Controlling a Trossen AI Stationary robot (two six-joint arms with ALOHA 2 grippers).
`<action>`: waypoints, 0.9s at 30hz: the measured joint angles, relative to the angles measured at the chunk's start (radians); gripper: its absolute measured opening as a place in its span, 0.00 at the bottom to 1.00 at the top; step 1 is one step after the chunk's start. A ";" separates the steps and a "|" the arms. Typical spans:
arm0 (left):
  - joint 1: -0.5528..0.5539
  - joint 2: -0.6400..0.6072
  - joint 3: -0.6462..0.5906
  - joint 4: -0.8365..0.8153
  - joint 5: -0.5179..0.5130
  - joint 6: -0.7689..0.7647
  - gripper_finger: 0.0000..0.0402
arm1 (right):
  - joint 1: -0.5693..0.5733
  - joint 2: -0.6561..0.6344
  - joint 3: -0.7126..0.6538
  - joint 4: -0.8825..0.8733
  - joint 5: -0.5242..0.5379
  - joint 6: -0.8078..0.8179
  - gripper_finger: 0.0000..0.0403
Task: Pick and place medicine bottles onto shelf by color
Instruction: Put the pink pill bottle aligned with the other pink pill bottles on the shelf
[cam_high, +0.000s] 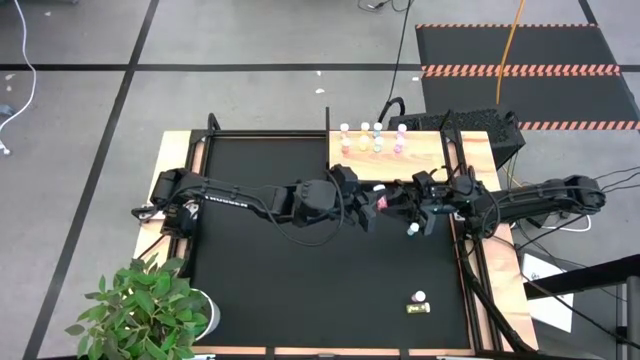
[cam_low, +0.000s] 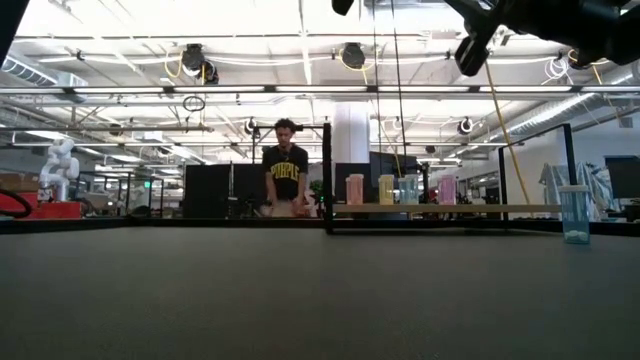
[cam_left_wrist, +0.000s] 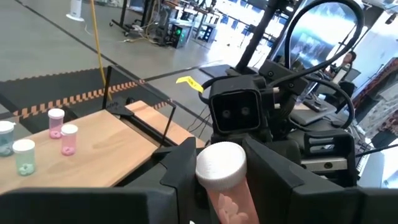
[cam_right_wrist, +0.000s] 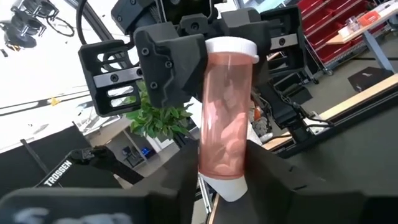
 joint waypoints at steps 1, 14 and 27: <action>-0.001 0.000 0.000 -0.001 0.000 0.002 0.31 | 0.000 0.000 0.000 -0.003 0.000 0.001 0.26; -0.020 -0.022 -0.001 -0.211 0.103 0.059 0.55 | 0.000 -0.029 0.000 -0.258 0.006 -0.285 0.25; 0.036 -0.051 0.000 -0.339 0.458 0.101 0.77 | 0.017 -0.050 -0.001 -0.354 0.067 -0.708 0.25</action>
